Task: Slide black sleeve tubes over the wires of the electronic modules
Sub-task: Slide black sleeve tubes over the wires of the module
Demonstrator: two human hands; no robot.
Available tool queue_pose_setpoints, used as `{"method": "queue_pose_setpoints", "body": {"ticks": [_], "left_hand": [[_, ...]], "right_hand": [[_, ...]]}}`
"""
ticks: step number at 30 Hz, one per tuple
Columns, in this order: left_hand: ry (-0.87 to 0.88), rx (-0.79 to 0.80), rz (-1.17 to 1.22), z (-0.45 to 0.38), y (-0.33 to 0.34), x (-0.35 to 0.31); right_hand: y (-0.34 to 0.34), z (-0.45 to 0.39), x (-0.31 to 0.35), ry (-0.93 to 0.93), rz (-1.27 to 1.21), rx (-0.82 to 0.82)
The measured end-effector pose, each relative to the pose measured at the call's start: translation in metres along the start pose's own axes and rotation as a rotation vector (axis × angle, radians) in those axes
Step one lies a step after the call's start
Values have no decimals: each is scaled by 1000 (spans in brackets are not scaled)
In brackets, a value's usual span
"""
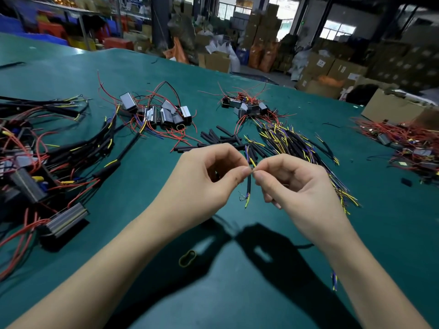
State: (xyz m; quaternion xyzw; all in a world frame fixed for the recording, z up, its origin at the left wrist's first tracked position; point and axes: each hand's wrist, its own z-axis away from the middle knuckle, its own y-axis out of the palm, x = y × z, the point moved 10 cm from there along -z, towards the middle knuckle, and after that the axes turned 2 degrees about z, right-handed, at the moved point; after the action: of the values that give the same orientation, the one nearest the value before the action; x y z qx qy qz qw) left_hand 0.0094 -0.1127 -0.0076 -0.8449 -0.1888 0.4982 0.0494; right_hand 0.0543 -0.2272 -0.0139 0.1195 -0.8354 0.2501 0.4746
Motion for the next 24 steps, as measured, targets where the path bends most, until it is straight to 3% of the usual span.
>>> {"method": "queue_pose_setpoints", "body": {"ticks": [7, 14, 18, 24], "left_hand": [[200, 34, -244, 2, 2, -17], [189, 31, -267, 2, 2, -15], [98, 13, -199, 2, 1, -8], [-247, 8, -22, 0, -1, 28]], "right_hand": [[-3, -1, -4, 3, 104, 55], [0, 0, 0, -24, 164, 74], [2, 2, 9, -113, 290, 62], [18, 11, 32, -378, 736, -34]]}}
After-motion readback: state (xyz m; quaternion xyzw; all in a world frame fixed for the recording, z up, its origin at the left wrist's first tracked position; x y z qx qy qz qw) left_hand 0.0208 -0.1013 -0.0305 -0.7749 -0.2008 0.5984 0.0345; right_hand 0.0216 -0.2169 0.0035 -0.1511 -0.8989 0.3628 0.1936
